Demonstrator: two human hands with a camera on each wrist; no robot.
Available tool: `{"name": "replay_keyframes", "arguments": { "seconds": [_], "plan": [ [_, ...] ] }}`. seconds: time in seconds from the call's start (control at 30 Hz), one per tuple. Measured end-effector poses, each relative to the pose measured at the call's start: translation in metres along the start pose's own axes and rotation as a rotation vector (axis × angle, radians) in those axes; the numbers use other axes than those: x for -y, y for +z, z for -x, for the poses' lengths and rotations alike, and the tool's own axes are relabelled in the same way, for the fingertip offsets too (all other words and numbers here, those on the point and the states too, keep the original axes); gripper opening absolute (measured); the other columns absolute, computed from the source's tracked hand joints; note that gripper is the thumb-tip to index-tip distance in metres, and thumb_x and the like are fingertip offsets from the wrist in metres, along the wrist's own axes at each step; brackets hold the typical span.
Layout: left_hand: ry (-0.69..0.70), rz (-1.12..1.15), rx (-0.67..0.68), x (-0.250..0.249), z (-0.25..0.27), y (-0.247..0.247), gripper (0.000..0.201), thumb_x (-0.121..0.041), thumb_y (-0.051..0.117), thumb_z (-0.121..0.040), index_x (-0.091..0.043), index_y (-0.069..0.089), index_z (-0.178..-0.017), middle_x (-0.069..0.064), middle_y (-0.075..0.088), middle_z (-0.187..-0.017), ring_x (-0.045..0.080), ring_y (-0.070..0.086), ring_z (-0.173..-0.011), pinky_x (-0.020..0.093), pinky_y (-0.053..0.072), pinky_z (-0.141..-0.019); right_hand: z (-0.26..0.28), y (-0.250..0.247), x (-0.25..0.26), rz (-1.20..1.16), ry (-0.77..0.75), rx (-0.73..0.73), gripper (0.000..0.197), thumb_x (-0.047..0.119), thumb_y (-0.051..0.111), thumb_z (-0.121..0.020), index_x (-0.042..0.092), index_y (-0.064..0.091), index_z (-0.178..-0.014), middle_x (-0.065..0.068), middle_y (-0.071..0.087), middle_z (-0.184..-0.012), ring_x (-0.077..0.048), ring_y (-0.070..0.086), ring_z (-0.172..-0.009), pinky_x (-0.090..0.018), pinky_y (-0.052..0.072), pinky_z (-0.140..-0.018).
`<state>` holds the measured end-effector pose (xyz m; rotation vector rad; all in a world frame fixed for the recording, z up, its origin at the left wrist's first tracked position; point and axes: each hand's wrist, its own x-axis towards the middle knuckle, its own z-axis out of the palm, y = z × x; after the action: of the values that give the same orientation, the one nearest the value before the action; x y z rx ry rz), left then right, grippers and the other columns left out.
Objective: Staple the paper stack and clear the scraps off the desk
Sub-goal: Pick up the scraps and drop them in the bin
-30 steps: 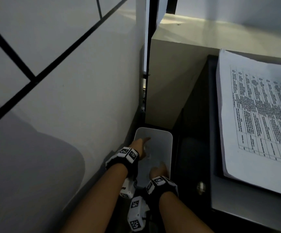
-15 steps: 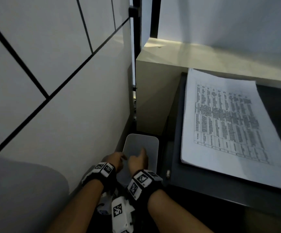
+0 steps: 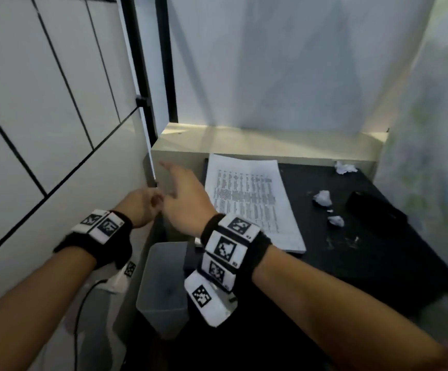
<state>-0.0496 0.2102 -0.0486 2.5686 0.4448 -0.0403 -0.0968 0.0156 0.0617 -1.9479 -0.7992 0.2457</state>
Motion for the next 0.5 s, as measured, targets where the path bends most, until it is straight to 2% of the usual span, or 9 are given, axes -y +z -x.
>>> {"name": "replay_keyframes", "arguments": {
  "seconds": [0.07, 0.13, 0.17, 0.2, 0.23, 0.3, 0.33, 0.4, 0.5],
  "plan": [
    [0.085, 0.021, -0.052, -0.067, 0.034, -0.028, 0.027, -0.009, 0.054, -0.086, -0.021, 0.067, -0.106, -0.002, 0.064, -0.097, 0.014, 0.060, -0.093, 0.023, 0.045, -0.085, 0.011, -0.049, -0.002, 0.071, 0.005, -0.063, 0.061, -0.001, 0.043, -0.088, 0.018, 0.030, -0.144, -0.013, 0.036, -0.145, -0.026, 0.040, -0.130, -0.025, 0.039, -0.099],
    [0.175, 0.009, -0.037, -0.116, 0.051, -0.039, 0.026, -0.002, 0.050, -0.089, -0.012, 0.065, -0.108, 0.001, 0.059, -0.097, 0.016, 0.055, -0.093, 0.025, 0.041, -0.082, 0.024, -0.095, -0.010, 0.147, 0.054, -0.135, 0.060, 0.000, 0.039, -0.090, 0.023, 0.029, -0.144, -0.008, 0.035, -0.146, -0.022, 0.045, -0.121, -0.007, 0.044, -0.072],
    [0.210, 0.011, -0.035, -0.135, 0.053, -0.040, 0.026, -0.002, 0.049, -0.090, -0.010, 0.064, -0.109, 0.003, 0.059, -0.098, 0.016, 0.054, -0.093, 0.025, 0.041, -0.080, 0.029, -0.117, -0.017, 0.186, 0.085, -0.172, 0.059, 0.000, 0.037, -0.090, 0.024, 0.029, -0.144, -0.006, 0.035, -0.146, -0.021, 0.047, -0.115, -0.005, 0.043, -0.061],
    [0.233, 0.027, -0.029, -0.150, 0.053, -0.038, 0.025, -0.003, 0.048, -0.091, -0.010, 0.064, -0.109, 0.004, 0.059, -0.099, 0.017, 0.054, -0.092, 0.026, 0.042, -0.079, 0.035, -0.138, -0.024, 0.224, 0.113, -0.215, 0.059, 0.000, 0.036, -0.090, 0.023, 0.030, -0.144, -0.006, 0.035, -0.146, -0.019, 0.048, -0.110, -0.005, 0.043, -0.061],
    [0.265, 0.026, -0.023, -0.165, 0.051, -0.036, 0.025, -0.004, 0.049, -0.091, -0.011, 0.064, -0.109, 0.004, 0.061, -0.099, 0.018, 0.055, -0.091, 0.027, 0.044, -0.079, 0.040, -0.158, -0.032, 0.262, 0.146, -0.256, 0.059, -0.001, 0.036, -0.090, 0.023, 0.031, -0.144, -0.008, 0.036, -0.146, -0.020, 0.048, -0.112, -0.010, 0.044, -0.071],
    [0.340, -0.021, -0.017, -0.195, 0.051, -0.030, 0.022, -0.008, 0.052, -0.091, -0.016, 0.064, -0.108, 0.002, 0.063, -0.100, 0.018, 0.057, -0.091, 0.030, 0.047, -0.083, 0.051, -0.196, -0.047, 0.333, 0.224, -0.326, 0.058, -0.001, 0.038, -0.089, 0.021, 0.033, -0.143, -0.010, 0.039, -0.145, -0.025, 0.045, -0.126, -0.026, 0.042, -0.094],
    [0.362, -0.038, -0.003, -0.209, 0.050, -0.026, 0.022, -0.010, 0.053, -0.091, -0.018, 0.064, -0.108, 0.001, 0.063, -0.101, 0.019, 0.058, -0.092, 0.031, 0.047, -0.085, 0.056, -0.214, -0.055, 0.364, 0.262, -0.345, 0.057, 0.000, 0.039, -0.089, 0.020, 0.034, -0.142, -0.010, 0.040, -0.144, -0.027, 0.043, -0.129, -0.029, 0.038, -0.099],
    [0.418, -0.064, 0.031, -0.235, 0.048, -0.014, 0.023, -0.010, 0.054, -0.090, -0.018, 0.064, -0.109, 0.000, 0.064, -0.102, 0.019, 0.060, -0.094, 0.032, 0.048, -0.089, 0.062, -0.246, -0.073, 0.415, 0.332, -0.352, 0.054, 0.001, 0.041, -0.089, 0.019, 0.038, -0.140, -0.011, 0.044, -0.141, -0.027, 0.046, -0.125, -0.030, 0.039, -0.099],
    [0.471, -0.096, 0.084, -0.272, 0.042, 0.008, 0.025, -0.010, 0.053, -0.090, -0.017, 0.064, -0.112, 0.003, 0.066, -0.110, 0.020, 0.062, -0.098, 0.030, 0.048, -0.088, 0.068, -0.281, -0.102, 0.473, 0.409, -0.375, 0.047, 0.001, 0.041, -0.087, 0.018, 0.051, -0.129, -0.011, 0.053, -0.131, -0.027, 0.053, -0.116, -0.028, 0.041, -0.092]
  ]
}}
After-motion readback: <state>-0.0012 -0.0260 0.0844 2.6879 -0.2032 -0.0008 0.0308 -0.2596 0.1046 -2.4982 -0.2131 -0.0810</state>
